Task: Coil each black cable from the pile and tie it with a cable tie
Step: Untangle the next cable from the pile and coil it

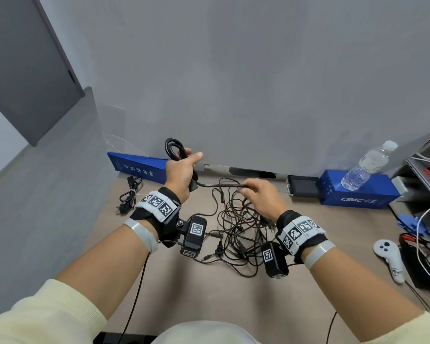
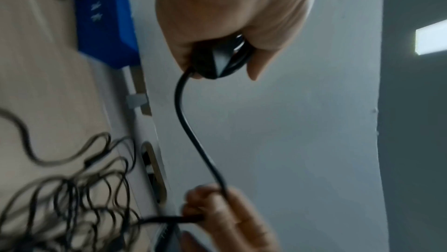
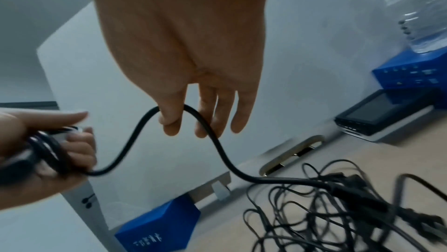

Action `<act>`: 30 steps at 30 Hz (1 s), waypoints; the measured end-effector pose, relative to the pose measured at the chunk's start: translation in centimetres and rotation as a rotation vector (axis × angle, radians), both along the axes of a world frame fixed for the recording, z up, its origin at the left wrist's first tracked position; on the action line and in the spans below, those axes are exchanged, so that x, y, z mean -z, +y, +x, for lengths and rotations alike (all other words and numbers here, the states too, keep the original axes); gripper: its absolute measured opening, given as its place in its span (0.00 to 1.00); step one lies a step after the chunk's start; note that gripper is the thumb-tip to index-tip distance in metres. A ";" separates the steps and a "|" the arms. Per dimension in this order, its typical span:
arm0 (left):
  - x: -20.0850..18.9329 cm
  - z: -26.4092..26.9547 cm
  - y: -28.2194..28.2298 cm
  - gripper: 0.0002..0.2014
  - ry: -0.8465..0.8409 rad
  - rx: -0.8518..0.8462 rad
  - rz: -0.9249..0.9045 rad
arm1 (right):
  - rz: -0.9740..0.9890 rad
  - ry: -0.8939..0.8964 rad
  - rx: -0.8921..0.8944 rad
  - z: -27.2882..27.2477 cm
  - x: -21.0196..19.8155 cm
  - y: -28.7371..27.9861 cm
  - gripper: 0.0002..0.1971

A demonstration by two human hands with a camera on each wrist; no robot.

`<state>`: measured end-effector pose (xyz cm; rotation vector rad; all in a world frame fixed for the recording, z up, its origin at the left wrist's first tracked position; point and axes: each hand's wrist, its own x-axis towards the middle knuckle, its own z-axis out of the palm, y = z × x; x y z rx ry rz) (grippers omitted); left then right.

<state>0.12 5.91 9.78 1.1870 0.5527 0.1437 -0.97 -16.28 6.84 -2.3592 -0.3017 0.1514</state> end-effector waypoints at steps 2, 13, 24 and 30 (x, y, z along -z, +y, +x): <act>0.2 0.0 0.1 0.12 0.063 0.073 0.182 | 0.043 -0.041 -0.025 0.2 -1.0 0.7 0.06; -0.4 -1.7 -0.1 0.18 -0.002 0.919 0.645 | 0.319 0.121 -0.075 -0.2 -4.1 3.3 0.04; -0.7 -3.4 -2.7 0.04 0.028 0.848 0.379 | 0.374 0.131 -0.093 -0.3 -3.7 3.3 0.04; -1.1 -3.0 -1.3 0.16 0.048 0.724 0.195 | 0.120 0.138 -0.106 0.0 0.2 0.9 0.12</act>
